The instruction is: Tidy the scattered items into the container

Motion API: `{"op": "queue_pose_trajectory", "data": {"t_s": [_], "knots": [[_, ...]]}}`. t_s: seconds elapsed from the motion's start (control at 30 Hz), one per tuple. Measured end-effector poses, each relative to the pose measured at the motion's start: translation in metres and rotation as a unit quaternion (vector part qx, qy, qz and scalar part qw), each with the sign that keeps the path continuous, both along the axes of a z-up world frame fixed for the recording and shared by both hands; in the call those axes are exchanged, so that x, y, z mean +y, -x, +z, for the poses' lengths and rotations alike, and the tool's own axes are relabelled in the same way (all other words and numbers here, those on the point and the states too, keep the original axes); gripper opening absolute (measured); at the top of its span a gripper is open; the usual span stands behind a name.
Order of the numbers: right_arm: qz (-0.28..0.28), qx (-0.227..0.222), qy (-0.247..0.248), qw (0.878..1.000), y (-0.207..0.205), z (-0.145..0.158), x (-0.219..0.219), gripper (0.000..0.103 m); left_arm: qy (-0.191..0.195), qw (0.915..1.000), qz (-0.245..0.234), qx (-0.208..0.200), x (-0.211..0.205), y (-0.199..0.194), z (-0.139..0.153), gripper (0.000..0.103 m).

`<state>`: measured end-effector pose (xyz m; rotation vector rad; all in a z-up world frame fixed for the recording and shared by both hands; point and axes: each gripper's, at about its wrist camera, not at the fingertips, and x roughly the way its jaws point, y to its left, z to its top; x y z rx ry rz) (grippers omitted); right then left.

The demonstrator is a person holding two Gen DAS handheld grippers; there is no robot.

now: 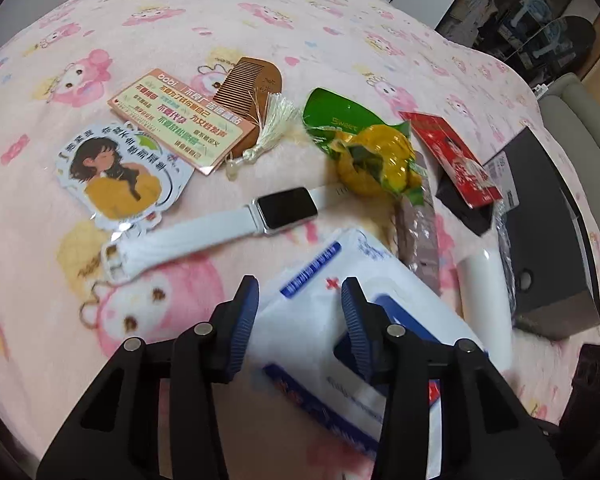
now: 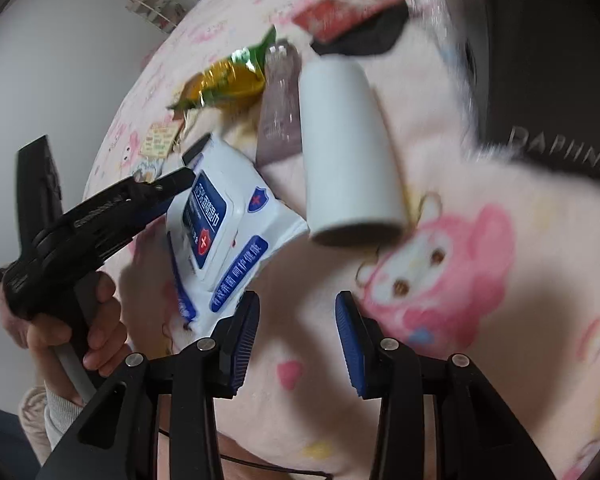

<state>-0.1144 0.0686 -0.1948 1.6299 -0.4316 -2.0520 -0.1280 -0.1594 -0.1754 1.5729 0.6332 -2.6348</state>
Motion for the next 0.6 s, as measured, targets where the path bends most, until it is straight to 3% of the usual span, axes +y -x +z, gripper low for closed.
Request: {"op": "queue_pose_trajectory", "data": {"t_s": [0.07, 0.1, 0.2, 0.33, 0.37, 0.4, 0.47, 0.6], "knots": [[-0.004, 0.007, 0.004, 1.000, 0.001, 0.006, 0.001, 0.035, -0.048, 0.9984, -0.031, -0.004, 0.010, -0.010, 0.001, 0.040], [-0.007, 0.011, 0.005, 1.000, 0.001, 0.009, 0.003, 0.035, -0.049, 0.9979, -0.042, -0.001, 0.015, -0.014, 0.004, 0.039], [-0.025, 0.026, -0.002, 0.999, 0.005, 0.019, 0.011, 0.035, -0.020, 0.9981, -0.056, 0.012, 0.024, -0.019, 0.011, 0.041], [-0.031, 0.014, 0.012, 0.999, 0.005, 0.020, 0.016, 0.036, -0.008, 0.9999, -0.012, 0.001, 0.003, 0.005, 0.007, 0.043], [-0.027, 0.011, 0.013, 0.999, 0.003, 0.020, 0.015, 0.037, 0.001, 1.0000, -0.003, -0.001, -0.003, 0.011, 0.006, 0.045], [-0.021, 0.009, 0.014, 1.000, 0.001, 0.020, 0.012, 0.037, 0.013, 0.9999, 0.006, -0.008, -0.008, 0.019, 0.005, 0.059], [-0.002, 0.006, 0.018, 1.000, -0.001, 0.020, 0.002, 0.037, 0.016, 0.9996, 0.013, -0.018, -0.016, 0.027, 0.002, 0.075], [0.012, 0.019, 0.021, 1.000, 0.001, 0.028, -0.009, 0.037, 0.007, 0.9994, -0.005, -0.033, -0.020, 0.028, -0.011, 0.072]]}}
